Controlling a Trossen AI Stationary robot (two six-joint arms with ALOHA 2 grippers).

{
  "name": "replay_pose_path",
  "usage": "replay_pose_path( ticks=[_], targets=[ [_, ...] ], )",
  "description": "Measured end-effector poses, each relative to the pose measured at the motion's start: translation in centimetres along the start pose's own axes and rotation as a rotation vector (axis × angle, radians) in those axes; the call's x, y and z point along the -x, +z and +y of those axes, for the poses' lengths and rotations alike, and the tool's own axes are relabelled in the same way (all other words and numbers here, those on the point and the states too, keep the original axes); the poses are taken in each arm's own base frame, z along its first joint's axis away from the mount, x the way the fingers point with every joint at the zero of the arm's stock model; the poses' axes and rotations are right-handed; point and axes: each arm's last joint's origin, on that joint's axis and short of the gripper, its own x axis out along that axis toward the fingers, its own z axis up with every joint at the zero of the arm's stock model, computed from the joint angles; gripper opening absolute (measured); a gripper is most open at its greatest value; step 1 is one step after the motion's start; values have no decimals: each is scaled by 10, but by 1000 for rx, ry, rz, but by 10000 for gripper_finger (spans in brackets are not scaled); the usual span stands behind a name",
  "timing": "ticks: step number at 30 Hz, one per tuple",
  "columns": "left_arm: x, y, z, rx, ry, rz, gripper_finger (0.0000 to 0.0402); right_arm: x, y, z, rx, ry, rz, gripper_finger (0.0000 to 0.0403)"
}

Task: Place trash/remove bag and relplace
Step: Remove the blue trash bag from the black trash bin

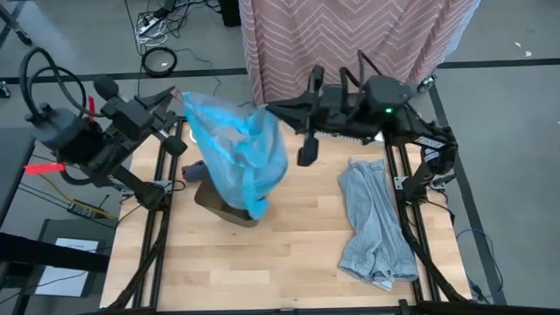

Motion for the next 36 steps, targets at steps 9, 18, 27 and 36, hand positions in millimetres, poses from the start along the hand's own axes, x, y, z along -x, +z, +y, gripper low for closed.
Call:
replay_pose_path(
  ticks=[9, 18, 27, 36],
  targets=[
    [-3, -5, 2, 41, 25, 15, 2, -32, -36, -2, -36, 59, 69, 0],
    [5, -27, -21, 254, -273, -44, 2, -24, -77, -12, 152, 4, 488, 36],
    [5, -41, -24, 277, -297, 7, 2, -5, -76, -12, 258, 2, 626, 108],
    [4, -46, -5, 336, -255, 7, 2, 22, -44, -20, 220, -103, 557, 112]
  ],
)
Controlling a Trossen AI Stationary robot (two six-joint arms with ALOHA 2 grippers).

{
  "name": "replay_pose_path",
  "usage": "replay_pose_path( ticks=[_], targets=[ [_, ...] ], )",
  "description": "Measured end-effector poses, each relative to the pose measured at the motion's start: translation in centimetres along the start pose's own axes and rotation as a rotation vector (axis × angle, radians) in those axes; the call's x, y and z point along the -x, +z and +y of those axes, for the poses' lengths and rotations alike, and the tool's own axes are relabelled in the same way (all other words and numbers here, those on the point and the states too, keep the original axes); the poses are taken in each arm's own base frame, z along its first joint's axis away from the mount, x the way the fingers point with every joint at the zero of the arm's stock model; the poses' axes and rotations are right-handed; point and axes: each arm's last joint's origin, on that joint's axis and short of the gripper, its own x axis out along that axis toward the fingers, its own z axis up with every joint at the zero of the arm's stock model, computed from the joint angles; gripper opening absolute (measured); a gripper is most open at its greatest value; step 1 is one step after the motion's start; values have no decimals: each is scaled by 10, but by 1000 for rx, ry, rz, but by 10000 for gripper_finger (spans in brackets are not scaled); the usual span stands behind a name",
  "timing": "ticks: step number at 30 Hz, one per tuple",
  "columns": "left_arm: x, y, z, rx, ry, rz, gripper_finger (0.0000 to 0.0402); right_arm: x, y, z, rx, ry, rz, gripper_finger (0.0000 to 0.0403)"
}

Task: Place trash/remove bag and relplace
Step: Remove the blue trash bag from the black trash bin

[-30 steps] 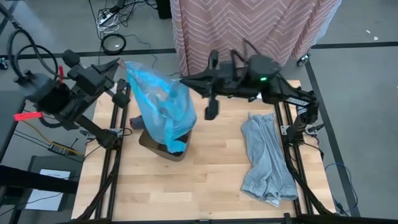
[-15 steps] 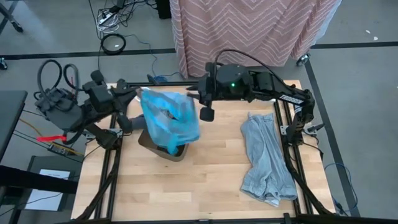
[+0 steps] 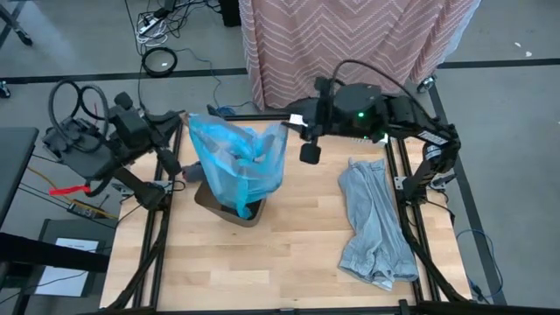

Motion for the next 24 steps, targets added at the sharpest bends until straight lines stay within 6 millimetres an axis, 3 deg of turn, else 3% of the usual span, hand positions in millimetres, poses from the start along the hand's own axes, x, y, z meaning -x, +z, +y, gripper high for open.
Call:
replay_pose_path(
  ticks=[9, 24],
  targets=[
    [0, -10, 2, -1, -6, 36, 2, 7, -7, -1, -93, 10, 73, 110],
    [0, -16, 0, -1, -45, 76, 2, 18, -47, 0, -266, -123, 470, 102]
  ],
)
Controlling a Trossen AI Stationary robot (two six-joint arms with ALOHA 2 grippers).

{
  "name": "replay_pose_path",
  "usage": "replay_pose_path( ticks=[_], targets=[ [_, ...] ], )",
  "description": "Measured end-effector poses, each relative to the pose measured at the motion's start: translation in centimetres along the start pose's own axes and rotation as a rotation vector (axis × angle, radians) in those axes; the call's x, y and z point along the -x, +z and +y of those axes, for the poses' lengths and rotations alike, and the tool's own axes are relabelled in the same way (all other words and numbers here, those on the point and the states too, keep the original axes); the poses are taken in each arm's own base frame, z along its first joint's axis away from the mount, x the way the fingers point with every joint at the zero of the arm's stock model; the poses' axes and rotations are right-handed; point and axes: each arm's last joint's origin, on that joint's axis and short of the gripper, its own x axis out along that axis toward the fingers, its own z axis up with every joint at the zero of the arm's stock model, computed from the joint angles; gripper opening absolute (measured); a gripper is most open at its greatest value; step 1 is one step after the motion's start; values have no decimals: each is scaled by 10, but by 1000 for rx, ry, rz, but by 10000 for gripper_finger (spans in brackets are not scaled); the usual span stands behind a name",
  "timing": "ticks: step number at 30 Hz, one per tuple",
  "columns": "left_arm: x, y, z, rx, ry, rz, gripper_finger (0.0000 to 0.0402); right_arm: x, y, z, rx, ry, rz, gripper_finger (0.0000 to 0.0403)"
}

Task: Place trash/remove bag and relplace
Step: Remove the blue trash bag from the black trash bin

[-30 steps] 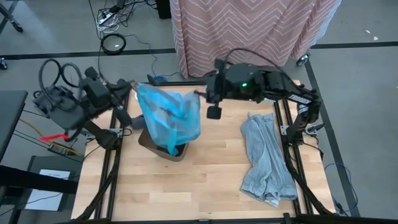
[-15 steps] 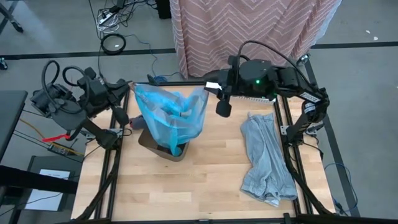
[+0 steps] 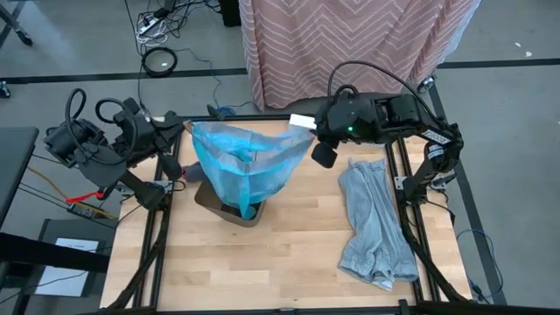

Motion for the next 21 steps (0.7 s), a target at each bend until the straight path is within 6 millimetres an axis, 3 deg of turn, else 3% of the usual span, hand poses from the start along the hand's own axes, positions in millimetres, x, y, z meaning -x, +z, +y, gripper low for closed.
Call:
replay_pose_path(
  ticks=[4, 9, 14, 21],
  targets=[
    [0, 0, 0, 25, -25, 12, 2, 1, -11, -1, -9, -3, 108, 100],
    [-3, -4, -10, -7, -21, 22, 2, 9, -5, 5, 24, 43, 13, 91],
    [-10, -22, -19, -76, 18, 64, 2, 34, 3, 7, 165, 132, -168, 88],
    [-14, -33, -23, -52, 31, 102, 2, 71, -10, 8, 454, 322, -247, 94]
  ],
)
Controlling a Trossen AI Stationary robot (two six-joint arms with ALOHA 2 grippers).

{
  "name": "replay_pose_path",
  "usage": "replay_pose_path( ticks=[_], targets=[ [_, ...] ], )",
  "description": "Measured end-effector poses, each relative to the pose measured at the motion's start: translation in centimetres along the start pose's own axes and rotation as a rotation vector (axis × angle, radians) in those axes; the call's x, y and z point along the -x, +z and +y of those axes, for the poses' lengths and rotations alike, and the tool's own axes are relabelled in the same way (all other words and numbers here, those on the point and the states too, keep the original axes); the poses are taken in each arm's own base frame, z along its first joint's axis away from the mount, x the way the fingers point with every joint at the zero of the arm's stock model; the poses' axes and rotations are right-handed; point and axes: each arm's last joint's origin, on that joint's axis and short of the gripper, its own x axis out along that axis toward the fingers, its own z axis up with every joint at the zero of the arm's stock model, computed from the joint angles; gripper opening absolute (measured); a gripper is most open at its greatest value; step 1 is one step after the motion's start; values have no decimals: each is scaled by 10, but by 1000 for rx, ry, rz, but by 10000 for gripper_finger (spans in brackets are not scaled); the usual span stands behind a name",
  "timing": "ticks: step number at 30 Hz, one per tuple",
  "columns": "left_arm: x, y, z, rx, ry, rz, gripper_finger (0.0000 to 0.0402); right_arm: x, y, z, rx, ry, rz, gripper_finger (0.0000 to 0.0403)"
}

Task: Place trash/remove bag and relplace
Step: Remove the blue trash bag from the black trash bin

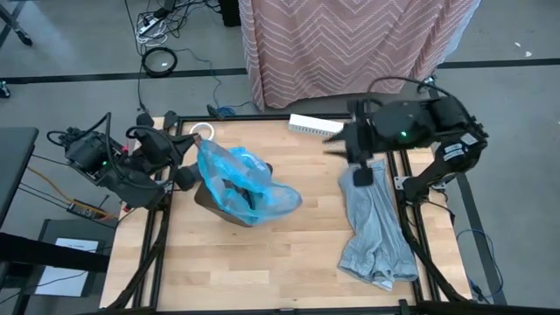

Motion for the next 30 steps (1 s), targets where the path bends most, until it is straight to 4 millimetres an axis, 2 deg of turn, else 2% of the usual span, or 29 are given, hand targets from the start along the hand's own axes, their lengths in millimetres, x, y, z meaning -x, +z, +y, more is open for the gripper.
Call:
replay_pose_path(
  ticks=[3, 8, 11, 14, 19, 22, 30],
  targets=[
    [0, 2, -1, 18, -3, -8, 2, -5, 4, 17, 47, 110, -9, 102],
    [-2, 3, 0, 35, 10, -7, 2, -32, 13, 58, 223, 268, 16, 117],
    [-3, 3, 0, 38, 10, -8, 2, -44, 16, 80, 328, 300, 31, 122],
    [-3, 3, 0, 38, 10, -8, 2, -53, 17, 93, 384, 299, 49, 124],
    [-3, 3, 0, 38, 10, -8, 2, -76, 17, 105, 411, 302, 101, 124],
    [-2, 3, 0, 38, 9, -9, 2, -90, 16, 105, 417, 256, 139, 123],
    [-2, 3, 0, 22, 1, -1, 2, -99, 16, 100, 388, 220, 162, 125]
  ],
)
